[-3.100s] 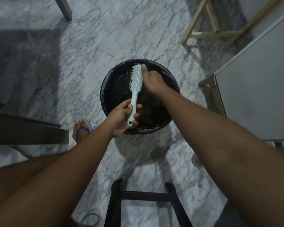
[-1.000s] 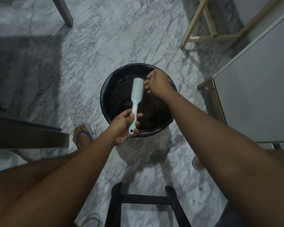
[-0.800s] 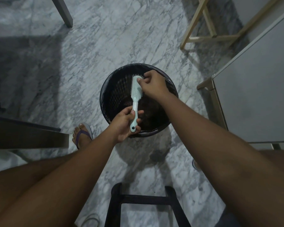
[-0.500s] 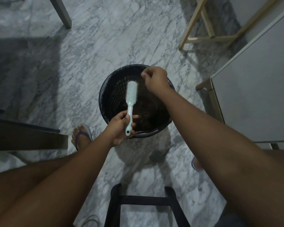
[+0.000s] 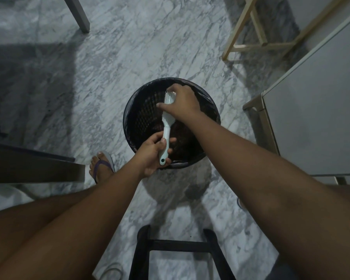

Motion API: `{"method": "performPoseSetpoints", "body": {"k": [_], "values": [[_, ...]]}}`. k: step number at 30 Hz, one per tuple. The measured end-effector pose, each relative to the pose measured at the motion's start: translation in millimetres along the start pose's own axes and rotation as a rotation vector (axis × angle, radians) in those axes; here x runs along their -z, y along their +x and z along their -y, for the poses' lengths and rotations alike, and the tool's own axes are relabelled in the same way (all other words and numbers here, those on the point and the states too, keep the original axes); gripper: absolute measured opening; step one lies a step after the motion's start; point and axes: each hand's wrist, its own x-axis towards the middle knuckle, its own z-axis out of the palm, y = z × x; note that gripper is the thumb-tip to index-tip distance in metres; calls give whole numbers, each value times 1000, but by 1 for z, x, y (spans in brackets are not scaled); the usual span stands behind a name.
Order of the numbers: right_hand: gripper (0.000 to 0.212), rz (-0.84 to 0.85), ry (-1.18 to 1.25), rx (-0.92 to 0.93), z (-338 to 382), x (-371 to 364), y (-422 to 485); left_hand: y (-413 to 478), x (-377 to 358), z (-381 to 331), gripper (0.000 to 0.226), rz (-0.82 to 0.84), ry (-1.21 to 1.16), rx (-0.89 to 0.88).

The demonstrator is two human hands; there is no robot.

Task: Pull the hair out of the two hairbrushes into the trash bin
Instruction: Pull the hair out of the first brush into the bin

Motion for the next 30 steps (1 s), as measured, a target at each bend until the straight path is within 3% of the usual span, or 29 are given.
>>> {"method": "performPoseSetpoints", "body": {"k": [3,5,11,18,24,30], "values": [[36,-91,-28,-18,8,8,8,-1,1,-1,31,17,-4,-7],[28,-119,-33,-49,11,14,11,-3,1,-3,30,49,-16,3],[27,-138,19,-123,8,23,17,-4,5,-7,31,118,-74,44],[35,-224,293,-215,-10,18,14,-4,8,-3,31,135,-130,42],[30,-246,148,-151,-11,18,0,-2,2,-4,27,-4,46,11],[40,-290,449,-154,-1,28,3,4,4,0,30,-68,-37,14]]}}
